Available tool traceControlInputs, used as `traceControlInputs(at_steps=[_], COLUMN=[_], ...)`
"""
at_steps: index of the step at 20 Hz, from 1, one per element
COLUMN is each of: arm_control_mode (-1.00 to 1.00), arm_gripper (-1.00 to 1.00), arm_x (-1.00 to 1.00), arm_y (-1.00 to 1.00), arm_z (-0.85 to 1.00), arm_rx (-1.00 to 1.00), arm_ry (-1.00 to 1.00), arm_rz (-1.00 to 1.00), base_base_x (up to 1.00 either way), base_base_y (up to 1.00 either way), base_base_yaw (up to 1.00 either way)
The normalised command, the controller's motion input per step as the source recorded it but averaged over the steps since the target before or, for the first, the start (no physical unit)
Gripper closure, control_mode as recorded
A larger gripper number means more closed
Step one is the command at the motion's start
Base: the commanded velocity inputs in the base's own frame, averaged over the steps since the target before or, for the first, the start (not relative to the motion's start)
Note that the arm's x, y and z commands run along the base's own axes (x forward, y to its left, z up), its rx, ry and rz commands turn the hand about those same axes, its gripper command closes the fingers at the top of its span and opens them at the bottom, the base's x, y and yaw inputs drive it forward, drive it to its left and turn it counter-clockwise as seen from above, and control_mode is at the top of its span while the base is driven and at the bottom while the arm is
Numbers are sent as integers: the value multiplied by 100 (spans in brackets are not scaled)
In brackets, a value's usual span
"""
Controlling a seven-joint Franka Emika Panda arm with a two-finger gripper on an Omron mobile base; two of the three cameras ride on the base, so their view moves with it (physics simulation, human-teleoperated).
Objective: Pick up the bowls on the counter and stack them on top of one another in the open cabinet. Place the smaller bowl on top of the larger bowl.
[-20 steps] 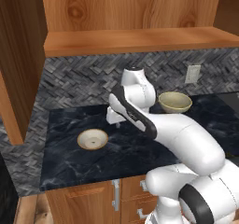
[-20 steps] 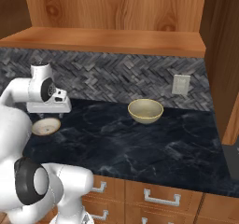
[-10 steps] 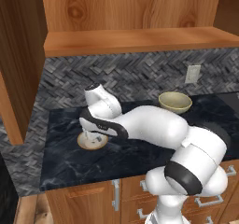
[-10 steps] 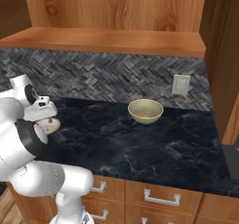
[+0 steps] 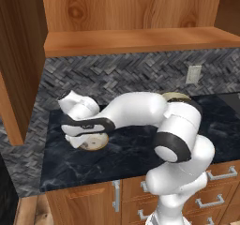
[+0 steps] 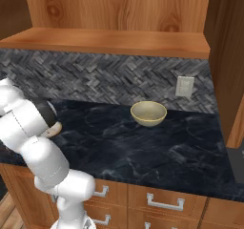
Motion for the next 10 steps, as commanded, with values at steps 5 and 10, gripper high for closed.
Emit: traceControlInputs(at_steps=[5, 10], arm_control_mode=[-100, -100], arm_gripper=[-100, -100], arm_x=[0, 6], arm_y=[0, 0], arm_z=[-43, -38], arm_rx=[-7, -4], arm_ry=[0, 0], arm_rz=[10, 6], base_base_x=[0, 0], base_base_y=[0, 0], base_base_yaw=[0, 0])
